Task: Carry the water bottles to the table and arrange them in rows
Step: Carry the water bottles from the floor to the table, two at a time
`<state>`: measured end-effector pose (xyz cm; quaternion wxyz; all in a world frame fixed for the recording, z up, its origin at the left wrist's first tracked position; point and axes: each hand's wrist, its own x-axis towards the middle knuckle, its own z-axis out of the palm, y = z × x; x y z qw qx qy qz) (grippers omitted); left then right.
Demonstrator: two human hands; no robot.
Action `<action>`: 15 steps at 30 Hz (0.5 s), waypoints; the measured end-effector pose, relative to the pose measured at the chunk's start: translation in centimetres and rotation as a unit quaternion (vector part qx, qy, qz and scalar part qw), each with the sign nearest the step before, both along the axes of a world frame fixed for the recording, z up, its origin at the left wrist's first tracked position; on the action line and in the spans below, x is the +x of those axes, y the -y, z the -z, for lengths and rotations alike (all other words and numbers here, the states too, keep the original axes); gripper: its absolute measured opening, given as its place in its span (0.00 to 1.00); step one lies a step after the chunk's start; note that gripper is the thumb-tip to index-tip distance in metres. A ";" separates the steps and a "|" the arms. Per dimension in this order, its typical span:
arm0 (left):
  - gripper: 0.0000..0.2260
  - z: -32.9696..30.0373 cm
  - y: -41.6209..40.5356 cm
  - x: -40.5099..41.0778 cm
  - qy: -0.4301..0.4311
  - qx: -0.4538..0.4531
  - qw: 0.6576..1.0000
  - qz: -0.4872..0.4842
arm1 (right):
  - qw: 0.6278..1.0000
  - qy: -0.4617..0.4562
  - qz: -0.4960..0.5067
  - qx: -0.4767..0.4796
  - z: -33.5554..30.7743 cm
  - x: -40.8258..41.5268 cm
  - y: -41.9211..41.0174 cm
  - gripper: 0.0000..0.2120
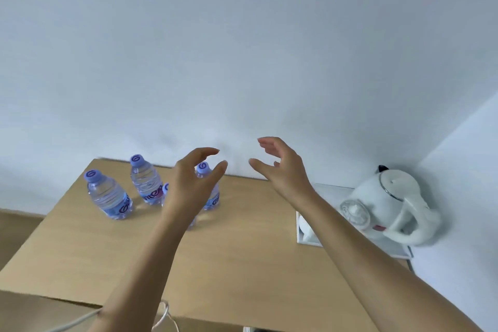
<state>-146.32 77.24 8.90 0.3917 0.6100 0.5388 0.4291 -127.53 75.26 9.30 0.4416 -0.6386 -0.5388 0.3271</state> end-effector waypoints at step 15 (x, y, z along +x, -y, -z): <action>0.09 -5.3 18.2 7.3 0.000 0.001 0.934 0.358 | 0.955 -0.032 0.293 0.042 -4.6 1.2 30.6 0.18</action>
